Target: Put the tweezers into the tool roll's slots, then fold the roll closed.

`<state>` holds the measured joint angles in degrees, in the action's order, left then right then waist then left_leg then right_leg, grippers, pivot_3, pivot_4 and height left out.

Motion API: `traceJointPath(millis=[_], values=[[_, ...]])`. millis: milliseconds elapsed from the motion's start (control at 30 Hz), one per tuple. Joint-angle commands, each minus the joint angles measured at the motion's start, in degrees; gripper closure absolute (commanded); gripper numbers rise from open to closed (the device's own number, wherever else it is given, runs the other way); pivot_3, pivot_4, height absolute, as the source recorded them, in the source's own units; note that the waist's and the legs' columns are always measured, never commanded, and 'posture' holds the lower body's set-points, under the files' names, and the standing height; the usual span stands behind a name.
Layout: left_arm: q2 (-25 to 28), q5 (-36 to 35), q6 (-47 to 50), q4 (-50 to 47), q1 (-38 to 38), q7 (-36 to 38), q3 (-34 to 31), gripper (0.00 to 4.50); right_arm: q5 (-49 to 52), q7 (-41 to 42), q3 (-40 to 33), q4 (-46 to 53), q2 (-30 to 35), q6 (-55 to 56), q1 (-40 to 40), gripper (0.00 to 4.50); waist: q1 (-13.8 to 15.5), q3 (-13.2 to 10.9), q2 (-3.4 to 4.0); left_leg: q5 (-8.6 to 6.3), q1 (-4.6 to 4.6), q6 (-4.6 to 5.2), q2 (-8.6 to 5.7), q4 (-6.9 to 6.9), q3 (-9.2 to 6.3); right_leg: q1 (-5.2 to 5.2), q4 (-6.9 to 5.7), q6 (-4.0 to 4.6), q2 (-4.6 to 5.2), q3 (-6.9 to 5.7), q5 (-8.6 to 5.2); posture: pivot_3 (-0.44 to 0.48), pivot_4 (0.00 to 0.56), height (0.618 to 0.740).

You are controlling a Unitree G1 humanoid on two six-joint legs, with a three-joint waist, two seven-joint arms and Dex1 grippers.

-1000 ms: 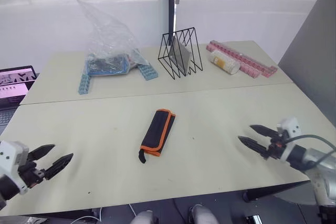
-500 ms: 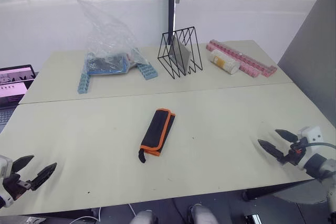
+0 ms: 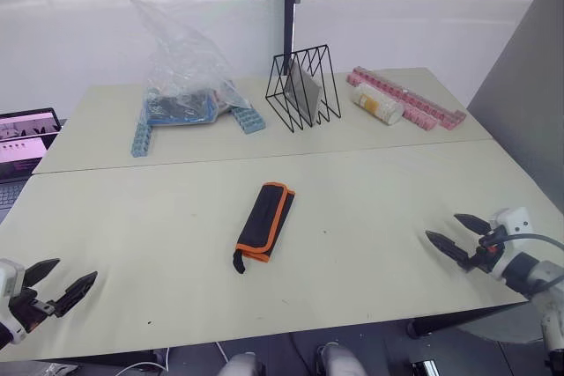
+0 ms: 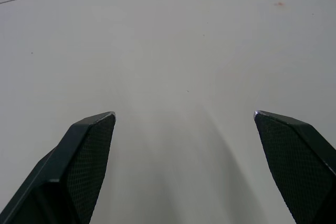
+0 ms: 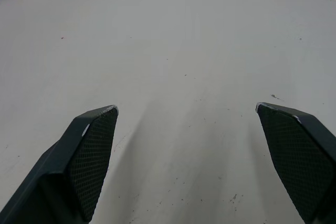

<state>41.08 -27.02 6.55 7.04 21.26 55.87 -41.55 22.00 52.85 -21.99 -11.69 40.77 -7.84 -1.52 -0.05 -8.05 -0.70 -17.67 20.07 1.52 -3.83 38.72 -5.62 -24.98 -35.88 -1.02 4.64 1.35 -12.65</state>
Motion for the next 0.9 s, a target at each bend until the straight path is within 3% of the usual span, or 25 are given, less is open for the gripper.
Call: traceJointPath(millis=[33,100,167,533,633,700,900], values=[[1.24,0.44,-1.38,0.07,0.09,0.37,-0.2,0.01,-0.13,0.44,-0.37,1.41,1.05,1.8,-0.41,0.03,-0.89,-0.18,0.13,0.07,0.31,0.0,-0.35,-0.09,-0.74,0.63,0.06,0.01,0.69,-0.71,-0.18,0.0,0.15,0.724],[1.43,0.45,-1.47,0.22,0.06,0.42,-0.08,0.01,0.18,0.01,-0.63,1.04,0.83,1.3,-0.37,0.03,-1.2,-0.19,0.23,0.26,0.16,0.14,-1.39,-0.04,-2.03,1.24,-0.35,-0.27,1.79,-2.28,-0.87,0.0,0.15,0.724],[1.54,0.42,-1.29,0.01,0.03,0.31,-0.01,0.01,0.01,-0.07,-0.55,0.91,0.93,1.38,-0.23,0.03,-0.59,-0.23,0.28,0.33,-0.09,0.1,-1.42,0.11,-1.83,0.82,-0.34,-0.4,1.33,-1.95,-0.75,0.0,0.15,0.724],[1.02,-0.2,4.15,-8.7,0.69,-3.8,0.89,0.01,-1.75,0.09,0.73,0.53,1.5,3.6,-0.17,0.03,0.5,-0.25,0.27,0.3,0.01,0.13,-1.36,0.11,-1.62,0.72,-0.25,-0.49,1.53,-1.64,-0.65,0.0,0.15,0.724],[0.96,-0.36,5.46,-10.33,0.8,-4.62,0.97,0.01,-0.75,-0.44,0.18,0.42,0.95,2.26,-0.26,0.03,-1.02,-0.4,0.42,0.61,0.31,0.37,-2.41,0.06,-3.41,1.89,-0.45,-0.76,3.08,-3.48,-1.28,0.0,0.15,0.724],[0.96,-0.41,6.13,-11.09,0.83,-5.01,0.99,0.01,-0.81,-0.63,0.09,0.15,0.96,2.36,-0.28,0.03,-0.87,-0.42,0.49,0.8,0.1,0.54,-3.46,0.08,-4.37,1.95,-0.89,-1.13,3.4,-4.11,-1.7,0.0,0.15,0.724],[1.23,-0.54,7.66,-12.53,0.82,-5.73,1.12,0.01,-1.12,-1.06,0.1,-0.52,1.2,2.65,-0.45,0.03,0.84,-0.46,0.52,0.92,0.16,0.32,-3.32,0.14,-3.64,1.27,-0.95,-1.25,3.15,-2.68,-1.6,0.0,0.15,0.724]])
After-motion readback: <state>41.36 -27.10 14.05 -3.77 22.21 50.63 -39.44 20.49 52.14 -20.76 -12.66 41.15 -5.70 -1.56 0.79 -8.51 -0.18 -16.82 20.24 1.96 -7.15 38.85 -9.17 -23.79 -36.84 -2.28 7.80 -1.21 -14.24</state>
